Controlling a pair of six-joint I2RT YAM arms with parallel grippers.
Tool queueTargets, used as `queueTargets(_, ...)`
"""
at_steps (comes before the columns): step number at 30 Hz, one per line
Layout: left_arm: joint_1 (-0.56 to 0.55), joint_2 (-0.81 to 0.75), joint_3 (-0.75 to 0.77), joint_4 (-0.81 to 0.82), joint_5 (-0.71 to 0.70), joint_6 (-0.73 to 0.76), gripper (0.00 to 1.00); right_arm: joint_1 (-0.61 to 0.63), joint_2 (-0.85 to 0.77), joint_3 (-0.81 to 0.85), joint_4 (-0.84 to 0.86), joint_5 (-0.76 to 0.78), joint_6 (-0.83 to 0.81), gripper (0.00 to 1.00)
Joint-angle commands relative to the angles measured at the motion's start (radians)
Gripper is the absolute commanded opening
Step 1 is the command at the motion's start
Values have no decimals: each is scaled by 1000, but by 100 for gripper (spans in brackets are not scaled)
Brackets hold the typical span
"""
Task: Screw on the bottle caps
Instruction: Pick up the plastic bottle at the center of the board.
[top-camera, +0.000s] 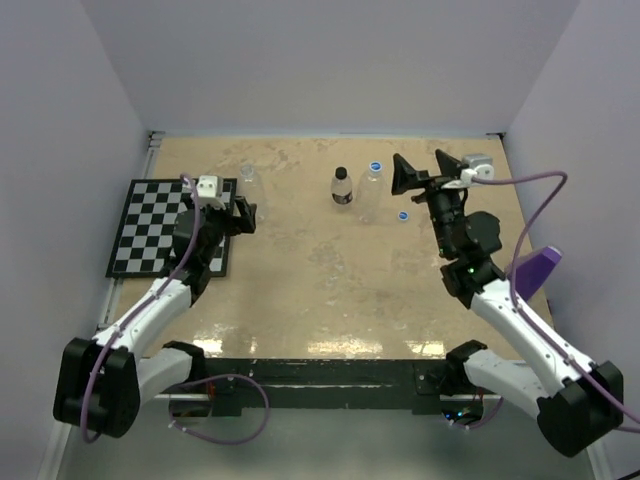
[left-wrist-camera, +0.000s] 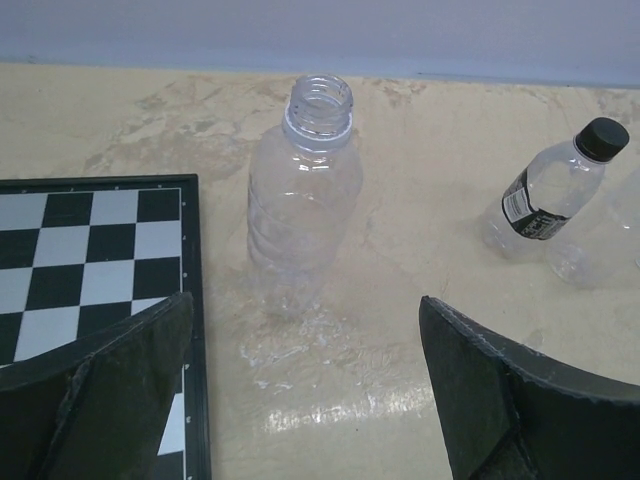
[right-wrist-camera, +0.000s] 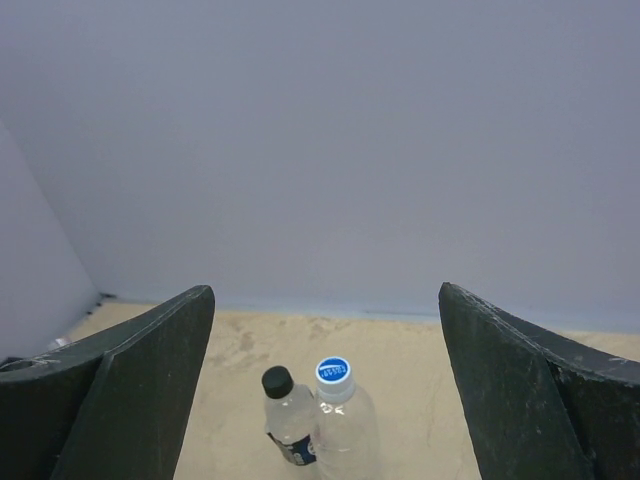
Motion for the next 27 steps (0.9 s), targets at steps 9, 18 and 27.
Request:
queueTargets(9,7,393,-88,808,67,88,98,-4,-308,-133,-109,-112,90,99)
queueTargets(18,18,604,-14,973,79,91,93,-4,-382,-127,-183,-103,48,99)
queueTargets(27,40,773,116,1027,93,60,86,-4,-386,-88,-233,-120,18,98)
